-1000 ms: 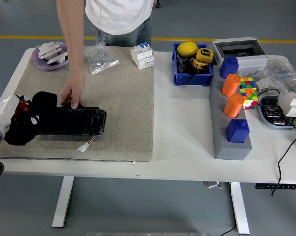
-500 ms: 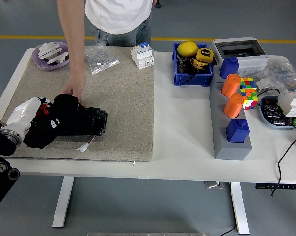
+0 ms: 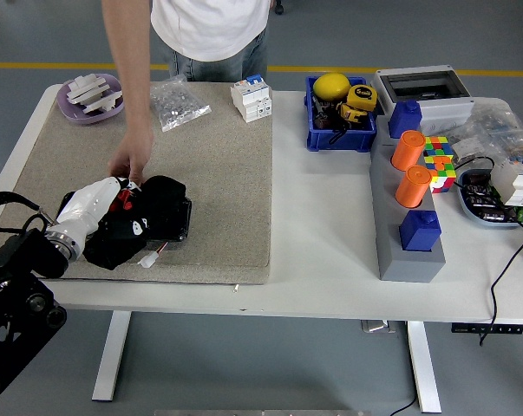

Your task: Pick the rag up,wipe the panel,place it on the desk

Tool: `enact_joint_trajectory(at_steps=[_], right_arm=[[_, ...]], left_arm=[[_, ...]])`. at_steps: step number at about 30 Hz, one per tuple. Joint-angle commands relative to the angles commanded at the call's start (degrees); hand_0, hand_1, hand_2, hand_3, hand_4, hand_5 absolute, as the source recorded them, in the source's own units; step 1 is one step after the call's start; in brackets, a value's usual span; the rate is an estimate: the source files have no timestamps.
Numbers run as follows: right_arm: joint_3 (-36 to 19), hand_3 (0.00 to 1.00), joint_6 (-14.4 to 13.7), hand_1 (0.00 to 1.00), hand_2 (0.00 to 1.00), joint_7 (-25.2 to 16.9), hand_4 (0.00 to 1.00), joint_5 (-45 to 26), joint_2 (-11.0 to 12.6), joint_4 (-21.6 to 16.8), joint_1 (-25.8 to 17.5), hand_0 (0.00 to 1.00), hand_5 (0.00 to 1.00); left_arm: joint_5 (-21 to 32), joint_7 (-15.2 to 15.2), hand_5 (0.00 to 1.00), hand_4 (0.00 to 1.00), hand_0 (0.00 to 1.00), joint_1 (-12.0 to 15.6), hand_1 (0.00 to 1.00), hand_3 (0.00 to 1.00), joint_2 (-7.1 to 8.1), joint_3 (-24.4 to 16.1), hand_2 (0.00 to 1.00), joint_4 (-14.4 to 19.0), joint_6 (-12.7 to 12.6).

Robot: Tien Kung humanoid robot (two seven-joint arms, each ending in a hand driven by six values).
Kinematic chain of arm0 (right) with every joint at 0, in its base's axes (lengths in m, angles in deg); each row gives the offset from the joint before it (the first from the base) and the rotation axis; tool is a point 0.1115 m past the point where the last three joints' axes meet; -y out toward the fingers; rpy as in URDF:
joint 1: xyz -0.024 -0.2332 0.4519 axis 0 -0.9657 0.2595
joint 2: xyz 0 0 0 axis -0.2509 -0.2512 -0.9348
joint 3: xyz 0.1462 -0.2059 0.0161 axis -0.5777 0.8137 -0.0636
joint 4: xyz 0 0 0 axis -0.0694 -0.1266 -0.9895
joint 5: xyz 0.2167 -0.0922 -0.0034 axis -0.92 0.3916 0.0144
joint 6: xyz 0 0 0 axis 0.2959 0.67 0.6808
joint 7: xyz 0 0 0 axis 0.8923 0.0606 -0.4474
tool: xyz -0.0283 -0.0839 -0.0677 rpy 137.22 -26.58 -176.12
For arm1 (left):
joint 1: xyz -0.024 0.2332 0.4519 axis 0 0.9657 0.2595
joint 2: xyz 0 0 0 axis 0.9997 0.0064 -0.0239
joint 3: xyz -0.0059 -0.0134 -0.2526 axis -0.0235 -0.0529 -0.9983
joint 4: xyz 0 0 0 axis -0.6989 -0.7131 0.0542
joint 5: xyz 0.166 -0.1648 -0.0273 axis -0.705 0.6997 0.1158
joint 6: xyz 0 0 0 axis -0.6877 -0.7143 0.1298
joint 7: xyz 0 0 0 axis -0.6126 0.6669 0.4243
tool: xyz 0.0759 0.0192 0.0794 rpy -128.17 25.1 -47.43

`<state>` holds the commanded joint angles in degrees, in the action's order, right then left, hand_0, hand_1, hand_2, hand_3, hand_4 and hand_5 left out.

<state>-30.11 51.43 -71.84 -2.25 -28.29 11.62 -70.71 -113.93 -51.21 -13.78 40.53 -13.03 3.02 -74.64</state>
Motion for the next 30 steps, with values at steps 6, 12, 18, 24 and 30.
enact_joint_trajectory(at_steps=[6, 12, 18, 24, 30], right_arm=[[0.1, 0.611, 0.1, 0.612, 0.625, 0.1, 0.998, 0.0, 0.0, 0.0, -0.1, 0.759, 0.632], [0.1, 0.611, 0.2, 0.612, 0.625, 0.1, 0.998, 0.1, 0.1, 0.0, -0.1, 0.759, 0.631], [-0.3, 0.613, 0.0, 0.612, 0.625, 0.1, 0.998, 0.5, 0.0, -0.2, 0.1, 0.759, 0.633], [-0.4, 0.613, 0.0, 0.612, 0.625, 0.0, 0.998, 0.6, -0.1, -0.2, -0.1, 0.758, 0.635], [-0.6, 0.613, 0.0, 0.612, 0.625, 0.1, 0.998, 0.8, 0.0, -0.2, -0.1, 0.758, 0.636]], left_arm=[[-0.7, -1.2, 0.002, 0.379, 0.245, -0.9, 0.182, 0.546, -0.82, 3.3, 0.561, 1.7, 0.2], [-0.7, -2.1, 0.002, 0.379, 0.243, -1.6, 0.179, 0.545, -2.03, 3.9, 0.561, 2.6, -0.6], [-0.6, -2.4, 0.002, 0.373, 0.243, -1.9, 0.180, 0.545, -2.46, 3.6, 0.559, 1.8, -1.0], [-0.9, -2.7, 0.002, 0.372, 0.242, -0.9, 0.180, 0.540, -2.24, 1.2, 0.558, 0.4, -1.3], [-1.7, -3.3, 0.002, 0.378, 0.242, -0.1, 0.180, 0.540, -1.25, -1.5, 0.558, -0.9, -1.8]])
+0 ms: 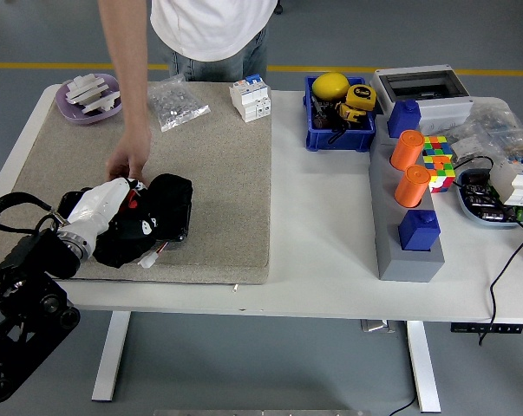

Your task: Pick the rag up,wipe the panel,place it on the desk

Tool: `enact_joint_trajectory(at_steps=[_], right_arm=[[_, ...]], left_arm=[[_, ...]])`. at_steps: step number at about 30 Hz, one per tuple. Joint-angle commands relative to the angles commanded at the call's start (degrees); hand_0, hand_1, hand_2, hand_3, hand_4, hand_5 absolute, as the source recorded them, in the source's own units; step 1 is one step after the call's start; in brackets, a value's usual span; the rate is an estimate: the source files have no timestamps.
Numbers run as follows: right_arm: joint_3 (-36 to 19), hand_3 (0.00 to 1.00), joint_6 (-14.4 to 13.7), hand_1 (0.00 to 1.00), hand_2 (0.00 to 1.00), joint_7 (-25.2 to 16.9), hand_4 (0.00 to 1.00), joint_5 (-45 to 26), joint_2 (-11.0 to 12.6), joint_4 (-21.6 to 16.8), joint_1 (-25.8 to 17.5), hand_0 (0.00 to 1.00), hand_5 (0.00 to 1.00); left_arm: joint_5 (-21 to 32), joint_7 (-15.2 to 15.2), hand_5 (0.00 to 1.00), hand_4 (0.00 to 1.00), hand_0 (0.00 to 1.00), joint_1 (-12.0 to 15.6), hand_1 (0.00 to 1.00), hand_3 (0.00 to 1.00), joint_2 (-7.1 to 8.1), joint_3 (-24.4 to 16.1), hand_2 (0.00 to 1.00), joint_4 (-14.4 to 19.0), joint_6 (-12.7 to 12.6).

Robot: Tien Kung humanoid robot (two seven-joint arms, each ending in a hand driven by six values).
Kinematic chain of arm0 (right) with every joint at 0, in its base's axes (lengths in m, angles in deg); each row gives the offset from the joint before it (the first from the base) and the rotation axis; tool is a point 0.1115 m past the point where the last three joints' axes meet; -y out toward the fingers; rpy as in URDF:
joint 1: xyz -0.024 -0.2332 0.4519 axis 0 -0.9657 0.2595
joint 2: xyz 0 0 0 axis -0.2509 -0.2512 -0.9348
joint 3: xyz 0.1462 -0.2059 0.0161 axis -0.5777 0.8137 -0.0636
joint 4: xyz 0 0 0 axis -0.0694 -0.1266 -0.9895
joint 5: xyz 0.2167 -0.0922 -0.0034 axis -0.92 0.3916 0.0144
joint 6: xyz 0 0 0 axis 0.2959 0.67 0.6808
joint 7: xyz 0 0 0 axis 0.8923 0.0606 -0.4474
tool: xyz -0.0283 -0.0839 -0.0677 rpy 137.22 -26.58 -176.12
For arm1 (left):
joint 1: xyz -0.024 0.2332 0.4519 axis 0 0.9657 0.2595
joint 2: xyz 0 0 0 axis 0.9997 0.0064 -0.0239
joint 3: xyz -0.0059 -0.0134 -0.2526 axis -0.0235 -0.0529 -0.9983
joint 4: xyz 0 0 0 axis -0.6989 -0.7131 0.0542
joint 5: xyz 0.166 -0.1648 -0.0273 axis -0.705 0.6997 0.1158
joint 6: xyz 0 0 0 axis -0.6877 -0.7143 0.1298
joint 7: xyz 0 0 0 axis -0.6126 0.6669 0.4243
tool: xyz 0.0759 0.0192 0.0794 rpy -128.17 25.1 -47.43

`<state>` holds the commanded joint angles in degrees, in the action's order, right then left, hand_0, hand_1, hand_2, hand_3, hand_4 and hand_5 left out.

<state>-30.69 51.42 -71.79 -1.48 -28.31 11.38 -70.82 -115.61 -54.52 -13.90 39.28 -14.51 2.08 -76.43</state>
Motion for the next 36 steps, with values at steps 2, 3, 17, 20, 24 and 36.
enact_joint_trajectory(at_steps=[2, 3, 17, 20, 24, 36], right_arm=[[-0.2, 0.613, 0.0, 0.612, 0.625, 0.0, 0.998, 0.2, 0.0, -0.1, 0.0, 0.758, 0.636], [-0.2, 0.614, 0.0, 0.612, 0.625, 0.0, 0.998, 0.2, 0.0, -0.1, 0.0, 0.758, 0.637], [-0.6, 0.614, 0.0, 0.612, 0.625, -0.1, 0.998, 0.5, 0.0, -0.2, -0.1, 0.758, 0.637], [-0.5, 0.614, 0.0, 0.612, 0.625, -0.1, 0.998, 0.4, 0.0, -0.2, -0.2, 0.758, 0.637], [-0.6, 0.615, 0.0, 0.612, 0.625, -0.1, 0.998, 0.5, 0.0, -0.2, -0.2, 0.758, 0.637], [-0.8, 0.614, -0.1, 0.611, 0.625, -0.1, 0.998, 0.6, 0.0, -0.3, -0.2, 0.759, 0.637]], left_arm=[[-0.3, -0.2, 0.002, 0.378, 0.242, 0.2, 0.180, 0.540, 0.30, -0.8, 0.558, -0.4, -0.1], [-0.8, -0.3, 0.002, 0.375, 0.241, 0.4, 0.179, 0.538, 0.43, -1.3, 0.552, -0.6, -0.1], [-0.7, 0.2, 0.002, 0.367, 0.239, 1.0, 0.179, 0.535, 2.27, -6.5, 0.547, -4.4, -1.1], [-0.9, 0.1, 0.002, 0.367, 0.239, 1.3, 0.179, 0.535, 2.66, -7.5, 0.547, -4.6, -1.1], [-0.9, 0.1, 0.002, 0.367, 0.231, 1.7, 0.179, 0.536, 3.53, -9.6, 0.547, -5.8, -1.1], [-1.4, -0.1, 0.002, 0.373, 0.231, 2.7, 0.177, 0.538, 5.00, -12.9, 0.545, -7.4, -1.2]])
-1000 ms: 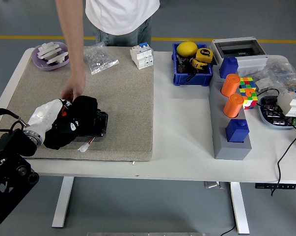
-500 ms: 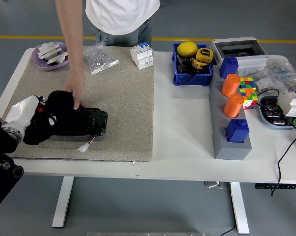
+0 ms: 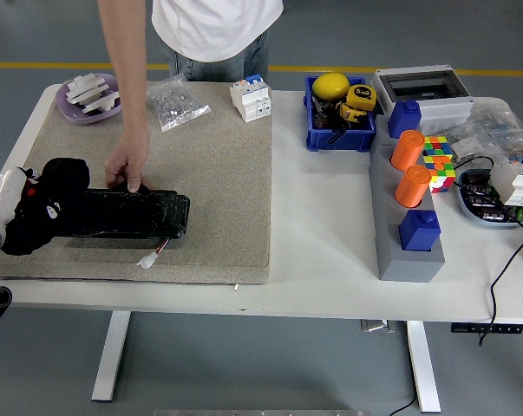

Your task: Pick the rag up,wipe the panel,place it on the desk

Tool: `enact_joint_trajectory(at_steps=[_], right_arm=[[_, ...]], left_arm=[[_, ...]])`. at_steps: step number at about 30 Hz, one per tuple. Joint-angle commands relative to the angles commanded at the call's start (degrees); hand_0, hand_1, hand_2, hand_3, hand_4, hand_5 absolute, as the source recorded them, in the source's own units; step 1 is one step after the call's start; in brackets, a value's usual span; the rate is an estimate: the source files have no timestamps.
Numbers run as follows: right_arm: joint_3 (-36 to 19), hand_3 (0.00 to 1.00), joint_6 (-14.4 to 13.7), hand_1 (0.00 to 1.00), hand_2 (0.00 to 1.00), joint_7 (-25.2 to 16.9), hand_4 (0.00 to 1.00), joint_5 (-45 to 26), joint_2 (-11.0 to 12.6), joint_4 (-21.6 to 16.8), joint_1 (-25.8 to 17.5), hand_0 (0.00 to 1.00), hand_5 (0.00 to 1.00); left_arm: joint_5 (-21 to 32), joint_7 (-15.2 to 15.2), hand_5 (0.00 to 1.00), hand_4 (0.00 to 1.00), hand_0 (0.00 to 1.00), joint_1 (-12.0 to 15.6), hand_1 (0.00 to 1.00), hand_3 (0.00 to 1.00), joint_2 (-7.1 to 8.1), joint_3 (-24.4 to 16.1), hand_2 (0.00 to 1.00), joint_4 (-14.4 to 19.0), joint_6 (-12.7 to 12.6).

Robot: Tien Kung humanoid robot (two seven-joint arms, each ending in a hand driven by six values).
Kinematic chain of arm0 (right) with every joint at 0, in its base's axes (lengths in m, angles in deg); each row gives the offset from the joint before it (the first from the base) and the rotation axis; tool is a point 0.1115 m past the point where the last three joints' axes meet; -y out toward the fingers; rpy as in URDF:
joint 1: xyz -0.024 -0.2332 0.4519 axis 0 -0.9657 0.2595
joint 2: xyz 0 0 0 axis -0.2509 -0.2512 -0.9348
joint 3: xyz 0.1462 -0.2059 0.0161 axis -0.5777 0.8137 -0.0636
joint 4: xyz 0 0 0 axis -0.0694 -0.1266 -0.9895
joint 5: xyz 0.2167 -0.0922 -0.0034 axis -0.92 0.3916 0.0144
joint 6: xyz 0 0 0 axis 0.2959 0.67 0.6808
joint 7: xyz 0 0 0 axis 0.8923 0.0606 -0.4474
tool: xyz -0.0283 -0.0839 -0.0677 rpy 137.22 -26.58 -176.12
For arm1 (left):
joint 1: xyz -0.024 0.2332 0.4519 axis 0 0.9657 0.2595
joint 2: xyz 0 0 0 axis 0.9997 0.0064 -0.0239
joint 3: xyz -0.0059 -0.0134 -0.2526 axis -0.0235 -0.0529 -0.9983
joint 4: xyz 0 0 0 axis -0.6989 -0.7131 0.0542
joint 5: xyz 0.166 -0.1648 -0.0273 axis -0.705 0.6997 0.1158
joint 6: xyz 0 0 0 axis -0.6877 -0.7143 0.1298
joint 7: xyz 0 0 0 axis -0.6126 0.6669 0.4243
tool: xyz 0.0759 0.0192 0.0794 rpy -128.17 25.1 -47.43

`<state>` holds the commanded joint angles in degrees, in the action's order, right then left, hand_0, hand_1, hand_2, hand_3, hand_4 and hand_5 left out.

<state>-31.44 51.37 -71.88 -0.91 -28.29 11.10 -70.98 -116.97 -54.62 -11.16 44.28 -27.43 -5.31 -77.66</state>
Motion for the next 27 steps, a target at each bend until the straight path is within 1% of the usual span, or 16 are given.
enact_joint_trajectory(at_steps=[4, 11, 20, 21, 27], right_arm=[[0.0, 0.614, 0.0, 0.611, 0.625, 0.0, 0.998, 0.1, 0.0, 0.0, 0.0, 0.759, 0.637], [0.0, 0.614, 0.0, 0.610, 0.625, 0.0, 0.998, 0.1, 0.0, 0.0, 0.0, 0.759, 0.637], [0.1, 0.614, 0.1, 0.610, 0.625, 0.1, 0.998, 0.1, 0.1, 0.0, 0.0, 0.758, 0.636], [0.0, 0.615, 0.1, 0.611, 0.626, 0.1, 0.998, 0.1, 0.1, 0.0, 0.0, 0.758, 0.636], [0.3, 0.615, 0.2, 0.610, 0.626, 0.1, 0.998, 0.0, -0.1, 0.0, -0.1, 0.757, 0.636]], left_arm=[[-0.1, -0.2, 0.002, 0.377, 0.230, 0.1, 0.177, 0.540, 0.05, -0.2, 0.545, 0.3, 0.0], [0.3, -0.2, 0.002, 0.383, 0.229, -0.3, 0.177, 0.543, -0.36, 2.0, 0.545, 1.9, 0.1], [1.9, -1.2, 0.002, 0.385, 0.229, -2.0, 0.177, 0.542, -1.24, 8.0, 0.545, 4.6, 1.1], [2.0, -1.3, 0.002, 0.401, 0.228, -2.1, 0.178, 0.547, -1.32, 8.6, 0.547, 4.7, 1.1], [2.8, -1.7, 0.002, 0.406, 0.228, -3.6, 0.178, 0.548, -1.87, 12.5, 0.548, 5.7, 1.2]])
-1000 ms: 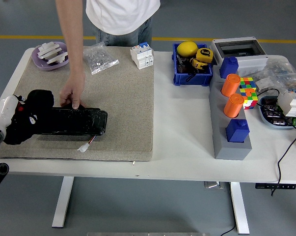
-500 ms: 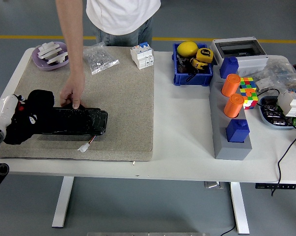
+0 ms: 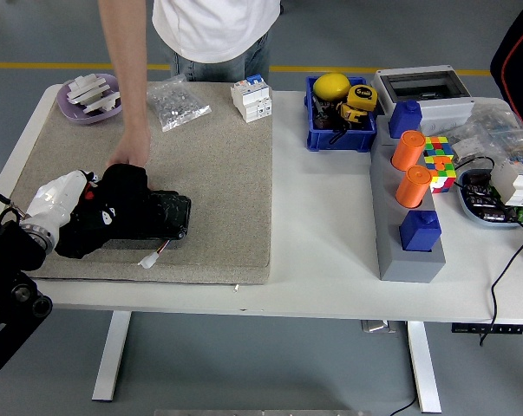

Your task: Pick the rag up,wipe the panel,place it on the desk

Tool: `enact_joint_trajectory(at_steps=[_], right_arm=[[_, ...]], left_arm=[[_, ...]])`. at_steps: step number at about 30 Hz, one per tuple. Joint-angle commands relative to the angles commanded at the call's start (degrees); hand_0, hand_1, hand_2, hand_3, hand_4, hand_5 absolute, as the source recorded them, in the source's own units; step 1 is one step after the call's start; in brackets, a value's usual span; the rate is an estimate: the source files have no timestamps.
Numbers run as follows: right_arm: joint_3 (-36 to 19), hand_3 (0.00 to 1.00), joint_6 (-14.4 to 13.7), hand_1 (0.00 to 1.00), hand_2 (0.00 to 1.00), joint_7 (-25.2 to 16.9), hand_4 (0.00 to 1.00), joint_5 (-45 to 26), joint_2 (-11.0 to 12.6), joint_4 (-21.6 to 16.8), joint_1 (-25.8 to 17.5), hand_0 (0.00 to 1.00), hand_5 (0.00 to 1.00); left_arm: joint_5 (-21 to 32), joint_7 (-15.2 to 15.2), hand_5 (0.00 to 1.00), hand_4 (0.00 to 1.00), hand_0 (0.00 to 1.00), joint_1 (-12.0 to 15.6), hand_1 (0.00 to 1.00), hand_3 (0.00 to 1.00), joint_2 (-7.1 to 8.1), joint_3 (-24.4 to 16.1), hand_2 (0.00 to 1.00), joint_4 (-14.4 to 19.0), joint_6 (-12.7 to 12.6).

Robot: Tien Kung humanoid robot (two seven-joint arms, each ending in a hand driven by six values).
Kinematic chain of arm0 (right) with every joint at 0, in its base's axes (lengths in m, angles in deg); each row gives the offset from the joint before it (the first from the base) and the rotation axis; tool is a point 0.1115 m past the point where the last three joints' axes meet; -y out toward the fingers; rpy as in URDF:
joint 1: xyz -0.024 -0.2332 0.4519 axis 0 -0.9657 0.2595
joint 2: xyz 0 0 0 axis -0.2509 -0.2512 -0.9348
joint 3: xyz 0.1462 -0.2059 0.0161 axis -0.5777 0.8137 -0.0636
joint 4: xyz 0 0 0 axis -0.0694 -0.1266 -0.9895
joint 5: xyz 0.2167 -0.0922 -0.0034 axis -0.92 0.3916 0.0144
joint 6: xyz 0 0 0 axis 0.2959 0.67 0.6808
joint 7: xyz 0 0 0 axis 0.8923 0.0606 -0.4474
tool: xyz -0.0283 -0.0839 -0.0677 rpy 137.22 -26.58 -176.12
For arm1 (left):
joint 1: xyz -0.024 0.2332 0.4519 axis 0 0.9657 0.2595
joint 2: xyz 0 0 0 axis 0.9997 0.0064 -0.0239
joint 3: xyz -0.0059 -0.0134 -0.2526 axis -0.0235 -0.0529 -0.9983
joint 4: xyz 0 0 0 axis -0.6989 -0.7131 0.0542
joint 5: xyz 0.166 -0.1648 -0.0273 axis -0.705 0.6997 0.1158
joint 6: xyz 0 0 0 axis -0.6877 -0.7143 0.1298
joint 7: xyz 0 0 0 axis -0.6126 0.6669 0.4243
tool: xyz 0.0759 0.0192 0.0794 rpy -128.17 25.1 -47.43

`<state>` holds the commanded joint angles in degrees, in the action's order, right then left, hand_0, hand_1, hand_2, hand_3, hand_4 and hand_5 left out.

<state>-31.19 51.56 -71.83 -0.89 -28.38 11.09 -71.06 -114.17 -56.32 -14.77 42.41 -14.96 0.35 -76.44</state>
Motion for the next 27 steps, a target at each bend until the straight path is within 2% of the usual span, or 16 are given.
enact_joint_trajectory(at_steps=[21, 27], right_arm=[[0.4, 0.614, 0.1, 0.610, 0.626, 0.1, 0.998, -0.1, 0.3, 0.0, 0.4, 0.759, 0.635], [0.4, 0.614, 0.2, 0.610, 0.626, 0.2, 0.998, 0.0, 0.2, 0.0, 0.5, 0.758, 0.635]], left_arm=[[0.8, -1.6, 0.002, 0.417, 0.229, -4.9, 0.178, 0.550, -2.50, 10.1, 0.548, 3.2, 1.1], [0.6, -1.9, 0.002, 0.423, 0.227, -5.1, 0.179, 0.551, -2.97, 11.0, 0.549, 3.3, 0.9]])
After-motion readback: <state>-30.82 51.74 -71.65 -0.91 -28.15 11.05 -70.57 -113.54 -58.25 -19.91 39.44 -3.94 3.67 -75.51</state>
